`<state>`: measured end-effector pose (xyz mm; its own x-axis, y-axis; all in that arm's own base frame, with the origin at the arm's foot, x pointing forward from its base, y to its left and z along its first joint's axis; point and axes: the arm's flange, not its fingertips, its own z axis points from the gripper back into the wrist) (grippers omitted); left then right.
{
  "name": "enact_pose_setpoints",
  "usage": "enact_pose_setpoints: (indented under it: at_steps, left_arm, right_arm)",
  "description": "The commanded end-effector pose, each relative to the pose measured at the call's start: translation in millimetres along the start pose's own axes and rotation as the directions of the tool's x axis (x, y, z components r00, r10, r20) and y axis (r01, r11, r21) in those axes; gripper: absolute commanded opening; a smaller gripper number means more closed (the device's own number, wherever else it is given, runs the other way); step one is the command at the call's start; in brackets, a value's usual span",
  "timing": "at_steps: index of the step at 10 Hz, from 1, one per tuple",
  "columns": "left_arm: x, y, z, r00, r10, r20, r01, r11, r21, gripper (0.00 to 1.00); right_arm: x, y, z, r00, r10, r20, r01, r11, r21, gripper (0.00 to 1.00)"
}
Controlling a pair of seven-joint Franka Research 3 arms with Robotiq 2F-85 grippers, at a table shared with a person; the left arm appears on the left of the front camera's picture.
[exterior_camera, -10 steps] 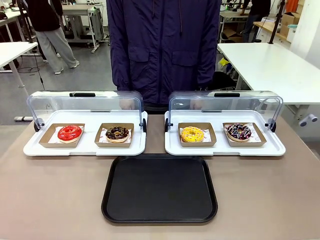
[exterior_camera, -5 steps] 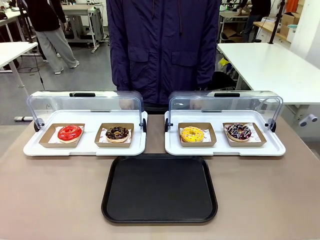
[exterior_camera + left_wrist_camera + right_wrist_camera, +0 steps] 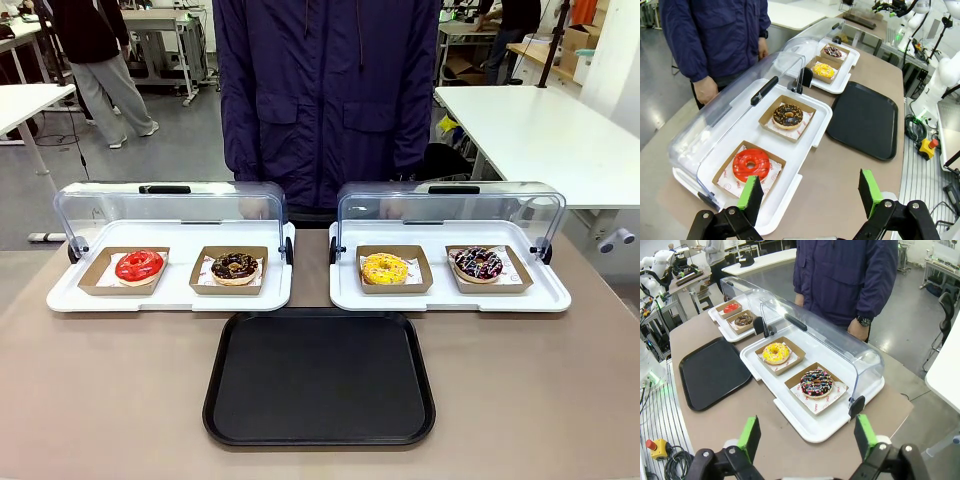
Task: Move the fourth donut from the left to the tray.
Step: Pick up the Paper togo box containing the Donut indicated by the person and place it on the Handle tray.
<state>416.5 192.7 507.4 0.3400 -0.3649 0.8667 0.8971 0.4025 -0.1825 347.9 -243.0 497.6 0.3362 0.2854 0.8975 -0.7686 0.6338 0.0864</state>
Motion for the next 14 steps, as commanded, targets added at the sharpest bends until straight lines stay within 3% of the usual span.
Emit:
enact_pose_setpoints:
  at_steps: [1,14]
  left_arm:
    - [2.0,-0.7,1.7,1.000,-0.002,0.001,0.002,1.000,-0.006,1.00]
    - [2.0,-0.7,1.7,1.000,-0.002,0.001,0.002,1.000,-0.006,1.00]
  right_arm:
    - [1.1,-3.7,-0.5,0.999,0.027,0.031,-0.027,1.000,-0.004,1.00]
    - [1.1,-3.7,-0.5,0.999,0.027,0.031,-0.027,1.000,-0.004,1.00]
